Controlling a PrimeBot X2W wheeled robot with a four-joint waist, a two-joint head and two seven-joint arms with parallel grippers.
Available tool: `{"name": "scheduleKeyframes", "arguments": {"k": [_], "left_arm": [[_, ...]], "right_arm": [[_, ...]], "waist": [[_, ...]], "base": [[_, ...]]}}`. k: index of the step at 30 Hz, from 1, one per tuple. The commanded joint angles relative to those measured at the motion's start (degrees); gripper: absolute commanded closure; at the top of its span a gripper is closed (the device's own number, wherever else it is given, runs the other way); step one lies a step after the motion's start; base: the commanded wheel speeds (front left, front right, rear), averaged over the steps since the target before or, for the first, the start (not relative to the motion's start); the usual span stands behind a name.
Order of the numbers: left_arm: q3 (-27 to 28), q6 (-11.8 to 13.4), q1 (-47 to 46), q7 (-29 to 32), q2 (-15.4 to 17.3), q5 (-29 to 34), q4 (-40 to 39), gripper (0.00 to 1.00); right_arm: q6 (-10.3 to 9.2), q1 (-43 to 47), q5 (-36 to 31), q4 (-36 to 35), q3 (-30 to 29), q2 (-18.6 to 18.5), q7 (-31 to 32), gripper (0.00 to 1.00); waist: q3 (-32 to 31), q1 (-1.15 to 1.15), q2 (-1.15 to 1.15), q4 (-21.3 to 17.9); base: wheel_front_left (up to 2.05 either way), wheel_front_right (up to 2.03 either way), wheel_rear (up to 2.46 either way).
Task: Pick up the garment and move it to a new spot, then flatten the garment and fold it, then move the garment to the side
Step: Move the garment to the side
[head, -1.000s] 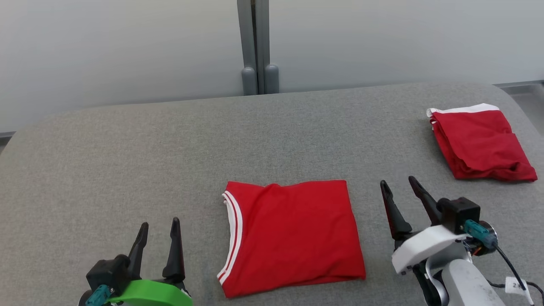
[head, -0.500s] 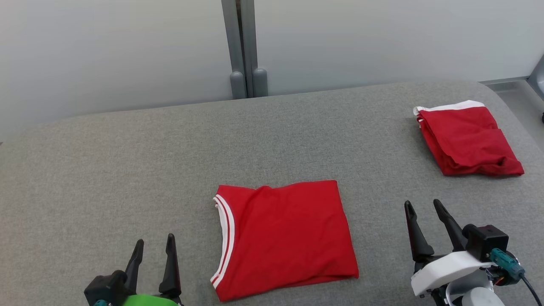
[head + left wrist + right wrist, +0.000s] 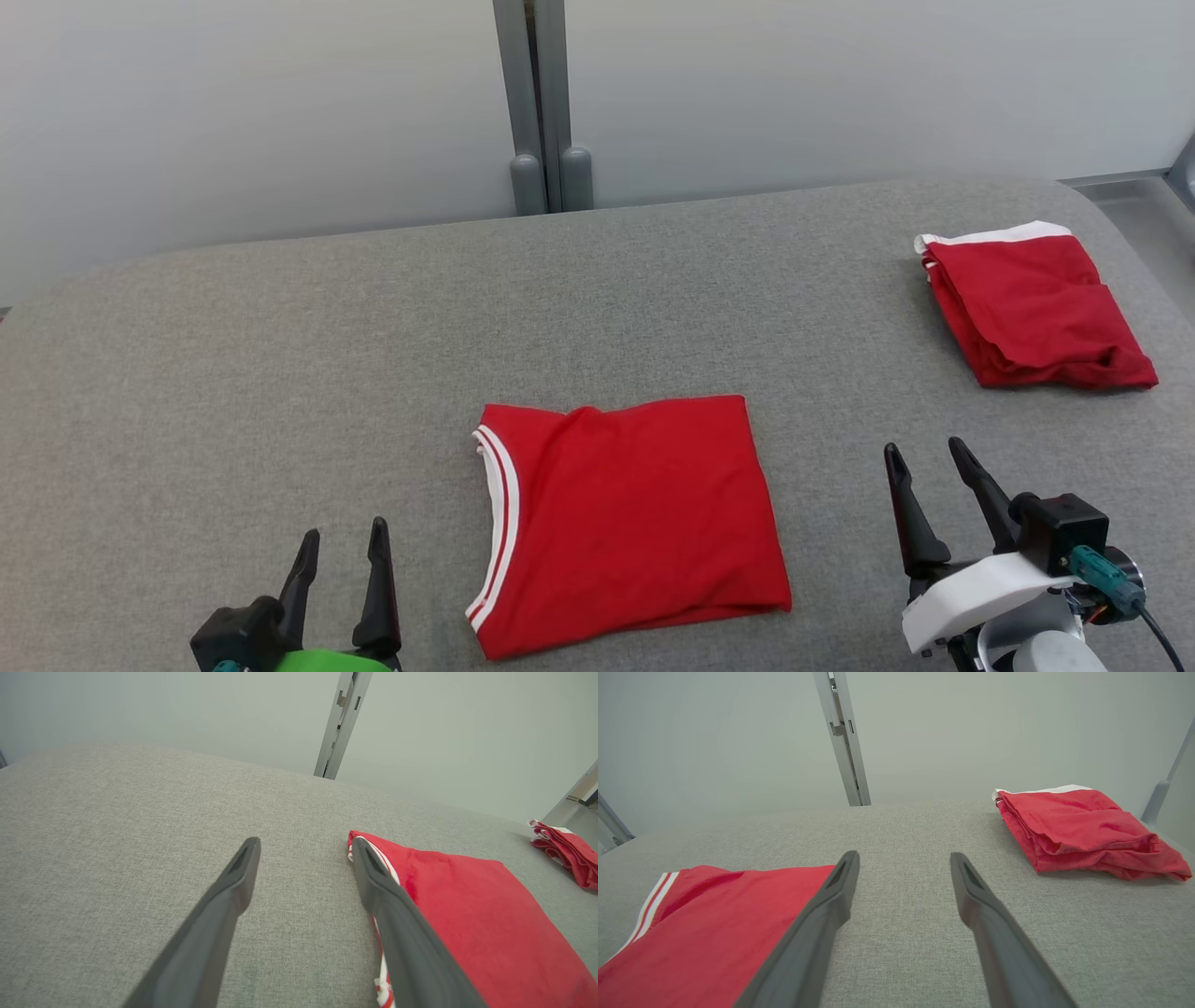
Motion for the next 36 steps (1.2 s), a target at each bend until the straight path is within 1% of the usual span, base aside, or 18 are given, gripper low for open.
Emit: {"name": "scheduleKeyframes", "arguments": {"k": [1, 8, 12, 14, 20, 27, 32, 36], "left_arm": [[0.27, -0.3, -0.39, 0.03, -0.25, 0.57, 0.15, 0.0], [0.72, -0.59, -0.64, 0.03, -0.52, 0.92, 0.18, 0.0], [1.02, -0.86, -1.16, 0.03, -0.62, 1.16, -0.09, 0.0], [1.11, -0.85, -1.39, 0.03, -0.67, 1.26, -0.28, 0.0], [0.71, -1.12, -2.27, 0.03, -0.86, 1.55, -0.62, 0.0], [0.5, -1.3, -3.0, 0.02, -1.06, 1.46, -0.5, 0.0], [0.56, -1.38, -3.18, 0.03, -1.13, 1.63, -0.37, 0.0], [0.5, -1.47, -3.09, 0.03, -1.17, 1.82, -0.28, 0.0]], "right_arm": [[-0.04, 0.72, -0.36, 0.12, 0.03, -0.21, -0.22, 0.0], [-0.04, -0.24, -2.15, 0.7, 1.46, -0.2, -0.22, 0.0], [-0.04, -3.24, -4.09, 1.83, 2.4, -0.21, -0.2, 0.0], [-0.04, -5.23, -5.35, 2.86, 2.81, -0.21, 1.19, 0.0], [-0.04, -11.85, -7.19, 6.94, 3.75, -0.2, 10.77, 0.0], [-0.04, -14.98, -4.01, 12.98, 5.46, -0.22, 20.78, 0.0], [-0.04, -15.27, 0.12, 17.65, 6.26, -0.25, 24.7, 0.0], [-0.03, -15.87, 2.56, 21.19, 7.49, -0.21, 26.37, 0.0]], "waist": [[0.03, 0.0, 0.0, 0.05], [0.38, 0.0, 0.0, 0.38], [0.87, 0.0, 0.0, 0.75], [1.18, 0.0, 0.0, 1.02], [2.54, 0.0, 0.0, 3.3], [4.06, 0.0, 0.0, 7.22], [4.78, 0.0, 0.0, 9.65], [5.09, 0.0, 0.0, 10.77]], "base": [[0.0, 0.0, 0.0], [0.0, 0.0, 0.0], [0.0, 0.0, 0.0], [0.0, 0.0, 0.0], [0.0, 0.0, 0.0], [0.0, 0.0, 0.0], [0.0, 0.0, 0.0], [0.0, 0.0, 0.0]]}}
